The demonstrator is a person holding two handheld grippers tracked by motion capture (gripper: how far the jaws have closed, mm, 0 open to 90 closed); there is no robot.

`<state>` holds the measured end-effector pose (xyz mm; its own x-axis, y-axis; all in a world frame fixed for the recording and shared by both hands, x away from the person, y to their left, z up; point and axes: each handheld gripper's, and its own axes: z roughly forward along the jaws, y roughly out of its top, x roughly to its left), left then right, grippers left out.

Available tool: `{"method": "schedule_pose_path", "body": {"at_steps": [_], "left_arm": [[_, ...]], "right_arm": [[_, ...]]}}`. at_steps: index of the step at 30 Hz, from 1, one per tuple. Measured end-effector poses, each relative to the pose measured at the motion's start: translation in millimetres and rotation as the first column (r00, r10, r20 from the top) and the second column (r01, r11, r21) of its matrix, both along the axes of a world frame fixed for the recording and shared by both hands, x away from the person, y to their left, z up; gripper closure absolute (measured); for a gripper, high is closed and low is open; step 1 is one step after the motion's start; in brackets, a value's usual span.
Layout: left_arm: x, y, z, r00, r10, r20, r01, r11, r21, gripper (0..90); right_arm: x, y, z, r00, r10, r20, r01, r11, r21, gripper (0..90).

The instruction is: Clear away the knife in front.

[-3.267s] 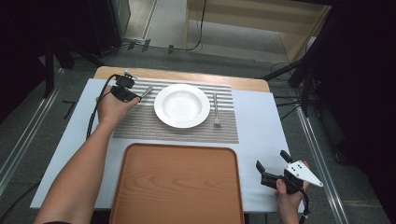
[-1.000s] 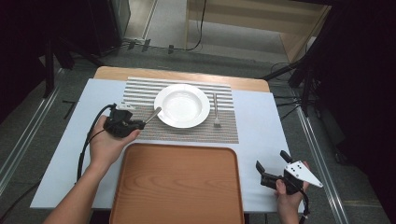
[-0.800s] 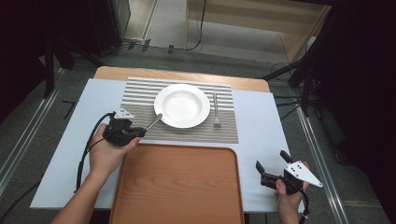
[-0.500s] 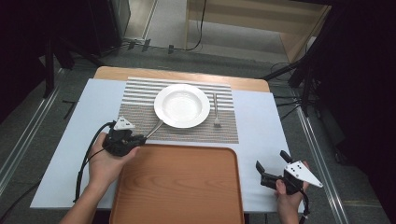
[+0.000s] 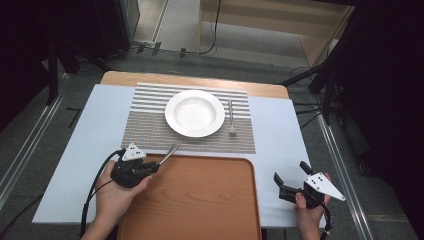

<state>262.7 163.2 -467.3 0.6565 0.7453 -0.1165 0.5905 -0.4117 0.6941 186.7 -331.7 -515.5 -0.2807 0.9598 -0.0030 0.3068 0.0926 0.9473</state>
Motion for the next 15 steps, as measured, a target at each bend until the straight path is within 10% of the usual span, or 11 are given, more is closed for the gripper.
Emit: {"method": "schedule_pose_path", "body": {"at_steps": [15], "left_arm": [[-30.4, 0.0, -18.1, 0.9995, 0.001, -0.031, -0.001, 1.0000, -0.008, 78.1]], "right_arm": [[0.1, 0.0, 0.0, 1.0000, 0.000, 0.001, 0.000, 1.0000, -0.001, 0.0]]}}
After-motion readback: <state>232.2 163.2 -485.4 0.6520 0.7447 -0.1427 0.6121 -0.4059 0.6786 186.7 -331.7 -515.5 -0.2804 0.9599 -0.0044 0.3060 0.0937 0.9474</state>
